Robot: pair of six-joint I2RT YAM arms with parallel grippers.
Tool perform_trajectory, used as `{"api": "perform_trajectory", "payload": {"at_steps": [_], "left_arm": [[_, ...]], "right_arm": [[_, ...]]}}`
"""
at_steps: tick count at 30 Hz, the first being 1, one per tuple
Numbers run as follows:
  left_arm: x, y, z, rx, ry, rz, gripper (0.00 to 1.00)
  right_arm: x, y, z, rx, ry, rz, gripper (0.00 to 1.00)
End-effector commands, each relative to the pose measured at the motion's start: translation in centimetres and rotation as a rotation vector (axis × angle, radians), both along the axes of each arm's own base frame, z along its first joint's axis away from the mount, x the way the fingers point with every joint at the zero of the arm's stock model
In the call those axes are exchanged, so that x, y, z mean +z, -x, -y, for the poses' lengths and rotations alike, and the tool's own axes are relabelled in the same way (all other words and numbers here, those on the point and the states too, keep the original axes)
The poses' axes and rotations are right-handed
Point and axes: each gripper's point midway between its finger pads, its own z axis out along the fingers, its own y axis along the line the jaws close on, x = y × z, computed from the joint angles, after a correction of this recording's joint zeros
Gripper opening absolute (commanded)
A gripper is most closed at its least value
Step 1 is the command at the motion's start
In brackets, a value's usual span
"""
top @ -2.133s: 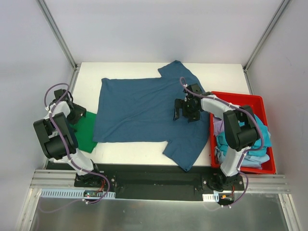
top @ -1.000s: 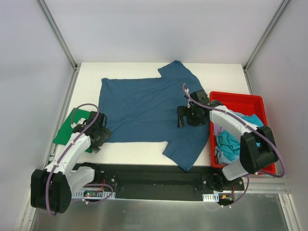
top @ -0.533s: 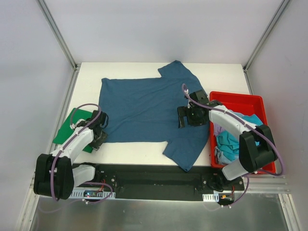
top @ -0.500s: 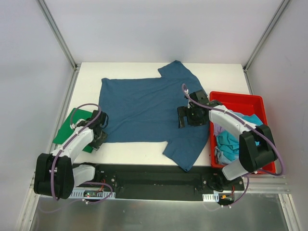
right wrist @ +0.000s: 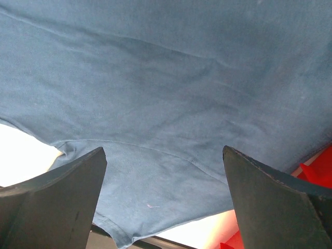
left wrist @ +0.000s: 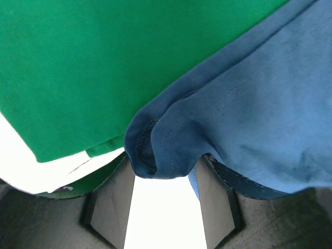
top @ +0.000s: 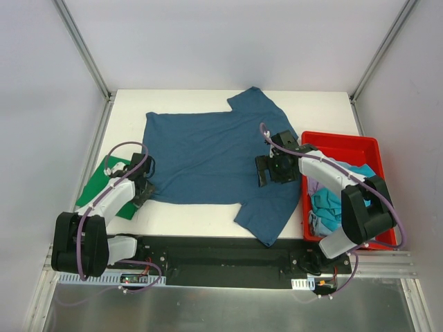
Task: Fold and stack the t-shirts
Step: Grap the side of the flattened tshirt closest away from the robot with both arms
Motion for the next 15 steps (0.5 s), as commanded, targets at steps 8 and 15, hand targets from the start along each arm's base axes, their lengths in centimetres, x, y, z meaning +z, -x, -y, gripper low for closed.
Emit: {"api": "perform_trajectory", "payload": {"at_steps": [8,15], "left_arm": [[0.11,-2.49,0.0,-0.049,-0.008,0.038,0.29],[0.33,-3.0,0.06,-0.061,-0.003,0.035,0.0]], "right_arm": [[0.57,-0.63,0.23,0.022,0.023,0.017,0.96],[0.91,0.16,0.94,0.017,0.04,0.011,0.96]]}}
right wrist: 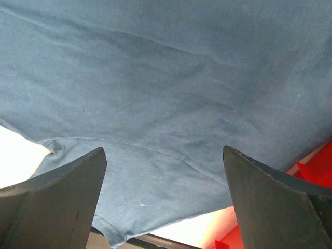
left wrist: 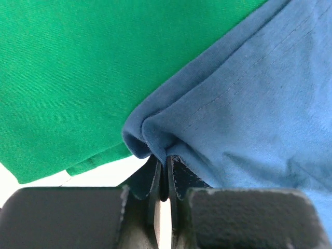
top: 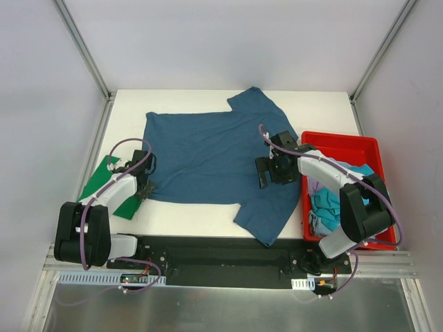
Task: Fold and stack the t-shirts
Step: Grap the side of the flattened tshirt closest away from the robot with both arms
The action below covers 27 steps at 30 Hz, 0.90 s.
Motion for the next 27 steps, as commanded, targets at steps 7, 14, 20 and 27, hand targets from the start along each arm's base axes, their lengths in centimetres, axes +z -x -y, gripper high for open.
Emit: {"api": "perform_trajectory", "payload": {"at_steps": [7,14,20,27], "left_arm": [[2.2,-0.8,0.7,-0.05,0.048,0.082,0.0],[2.9,0.1,1.1,-0.062,0.071,0.096,0.0],[2.2,1.0,1.5,-0.056,0.098,0.06,0.0],[2.1,0.9,1.7,-0.055,0.109,0.054,0.0]], "right_arm": [[2.1,3.7,1.4,-0.013,0.017,-0.038,0.96],[2.6,11.6,0.1,0.164,0.049,-0.157,0.99],[1.4,16.8,-2.5,0.307,0.046,-0.205,0.9],[-1.2,18.8,-4.7,0.346,0.057,-0.214,0.73]]}}
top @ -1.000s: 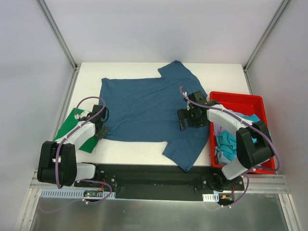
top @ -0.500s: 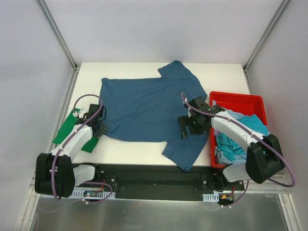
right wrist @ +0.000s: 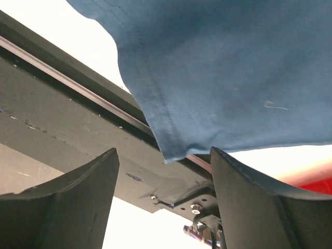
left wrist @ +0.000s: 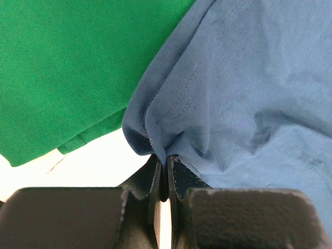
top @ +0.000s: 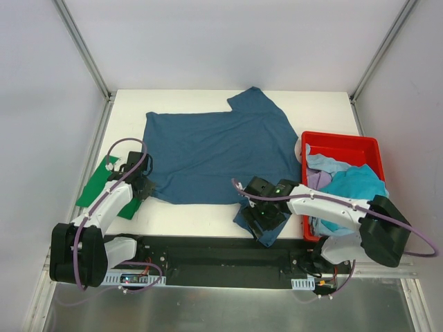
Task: Fold and stack the t-shirts
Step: Grap the side of the flattened tshirt closest away from the robot with both arms
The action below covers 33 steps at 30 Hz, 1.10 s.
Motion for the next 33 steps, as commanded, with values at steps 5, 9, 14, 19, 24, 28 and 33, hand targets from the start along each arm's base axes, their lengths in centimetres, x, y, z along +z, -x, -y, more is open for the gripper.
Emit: {"api": "perform_trajectory", "payload": {"at_steps": [5,9,14,19,24,28,33], "left_arm": [[-0.3,0.6,0.1,0.008,0.018,-0.035,0.0],[-0.5,0.7,0.1,0.014,0.023,-0.039,0.0],[-0.4,0.6,0.6,0.013,0.049,-0.041,0.0],[-0.3,0.8,0.5,0.015,0.043,-0.043,0.0],[0.0,2.1,0.4,0.045,0.048,-0.089,0.0],[0.0,4.1,0.0,0.068,0.038,-0.136,0.0],[0.5,6.4,-0.2,0.084,0.036,-0.18,0.0]], "right_arm": [[-2.7,0.6,-1.5,-0.034,0.06,0.019,0.65],[-3.9,-1.2,0.5,-0.1,0.198,0.117,0.6],[-4.6,-3.5,2.6,-0.173,0.34,0.247,0.52],[-5.1,-3.2,2.7,-0.175,0.343,0.23,0.26],[-3.7,-1.7,3.5,-0.141,0.321,0.181,0.01],[-2.4,-0.5,4.0,-0.09,0.3,0.13,0.0],[-0.8,1.1,4.5,-0.069,0.279,0.069,0.0]]}}
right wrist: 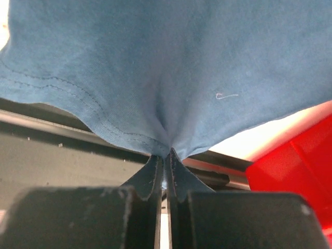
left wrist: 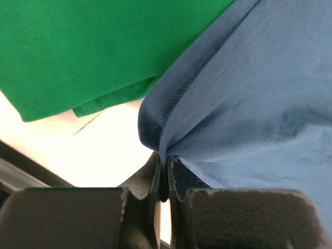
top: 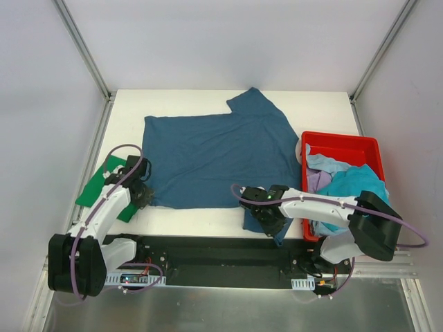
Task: Fold and stack the t-shirts
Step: Grap the side of the flattened tshirt closest away from the robot with both arms, then fold the flattened tshirt in 1/3 of the way
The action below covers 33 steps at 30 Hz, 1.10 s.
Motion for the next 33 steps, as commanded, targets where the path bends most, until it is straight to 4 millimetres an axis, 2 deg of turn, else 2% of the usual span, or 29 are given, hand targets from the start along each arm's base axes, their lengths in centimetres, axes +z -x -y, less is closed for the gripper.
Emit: {"api": "perform_trajectory", "payload": {"at_steps": [1,4,8,13,16,21,25,33], "left_arm": [[0.6,3.5,-0.7,0.042,-0.01,-0.088,0.0],[1.0,4.2,-1.2,0.047,-0.035,-0.091,0.0],[1.9,3.4,-0.6,0.032,-0.005,-0.063,0.0],[2.8,2.0,-0.1,0.02,0.012,-0.046,0.0],[3.6,0.5,0.0,0.003,0.013,-0.022,0.0],[5.0,-1.8,0.1,-0.047,-0.004,-0.019,0.0],[5.4,-3.3,0.2,-0.039,-0.003,-0.011,0.0],[5.4,-5.6,0.3,-0.035,0.031,-0.04,0.0]], "right_arm": [[2.2,1.9,1.4,0.018,-0.013,-0.064,0.0],[3.1,2.0,1.7,0.017,-0.037,-0.054,0.0],[4.1,0.3,1.8,-0.033,-0.074,-0.025,0.0],[6.8,-4.2,1.0,-0.047,-0.138,0.086,0.0],[8.2,-6.4,0.7,-0.05,-0.158,0.126,0.0],[10.6,-10.6,1.3,-0.054,-0.139,0.205,0.0],[12.6,-14.4,1.0,-0.046,-0.118,0.282,0.0],[14.1,-20.9,0.3,-0.073,-0.091,0.377,0.0]]}}
